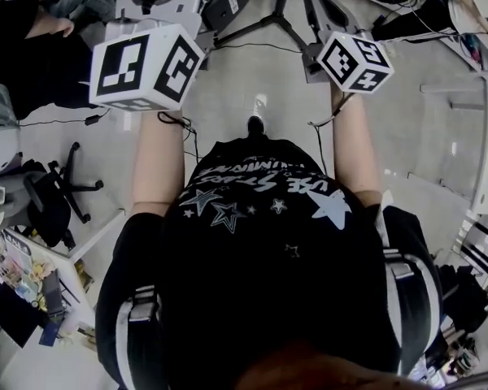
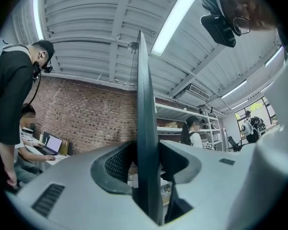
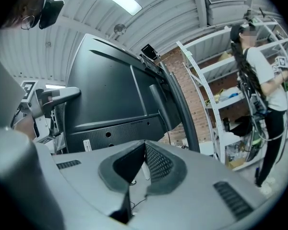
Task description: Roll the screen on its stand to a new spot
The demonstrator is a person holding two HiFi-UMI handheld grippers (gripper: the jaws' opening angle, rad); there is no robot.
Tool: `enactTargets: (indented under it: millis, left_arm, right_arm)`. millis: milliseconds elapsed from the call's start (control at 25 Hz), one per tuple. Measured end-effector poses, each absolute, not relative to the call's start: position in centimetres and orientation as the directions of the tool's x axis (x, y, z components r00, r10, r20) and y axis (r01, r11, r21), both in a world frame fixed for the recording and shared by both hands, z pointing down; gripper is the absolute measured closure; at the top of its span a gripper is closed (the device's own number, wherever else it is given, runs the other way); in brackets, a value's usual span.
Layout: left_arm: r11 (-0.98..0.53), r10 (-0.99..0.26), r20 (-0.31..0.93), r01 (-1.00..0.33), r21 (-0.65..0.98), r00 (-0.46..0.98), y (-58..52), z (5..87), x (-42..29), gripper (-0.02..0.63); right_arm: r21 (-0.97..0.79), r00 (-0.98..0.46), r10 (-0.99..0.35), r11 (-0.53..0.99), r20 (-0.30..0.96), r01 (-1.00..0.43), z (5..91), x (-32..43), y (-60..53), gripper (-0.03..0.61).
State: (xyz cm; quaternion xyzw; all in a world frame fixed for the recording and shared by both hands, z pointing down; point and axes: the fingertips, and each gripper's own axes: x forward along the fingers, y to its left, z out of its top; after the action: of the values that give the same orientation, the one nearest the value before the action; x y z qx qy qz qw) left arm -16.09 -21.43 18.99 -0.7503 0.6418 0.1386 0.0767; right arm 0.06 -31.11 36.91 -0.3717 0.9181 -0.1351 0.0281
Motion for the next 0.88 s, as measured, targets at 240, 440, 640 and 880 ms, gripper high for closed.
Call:
enactTargets:
  millis: [240,440,640,880]
  left_arm:
    - [-0.188,-0.942,-0.292,-0.981,0.052,0.165,-20.5,19.2,-15.3,0.422]
    - [-0.177,-0.944,-0.294,-0.982,0.065,0.151,-21.6,19.4,-16.1,0.422]
    - [-0.173,-0.941,-0.305,-0.982,0.071,0.144,-21.8,19.5,-16.8,0.422]
    - [-0.185,-0.941,-0.300,-0.980,0.075,0.155,-21.1,19.2,-16.5,0.422]
  right_arm:
    - [-0.269,-0.699,-0.713,0.664,0.049,-0.697,36.4,0.5,-27.9,0.571]
    - [-0.270,-0.699,-0.712,0.662,0.066,-0.700,37.3,0.4,-25.9,0.571]
    - [-0.257,-0.681,-0.729,0.647,0.069,-0.718,37.1,1.2,-24.5,0.571]
    - [-0.234,-0.668,-0.743,0.641,0.048,-0.730,35.4,2.2,-22.0,0.571]
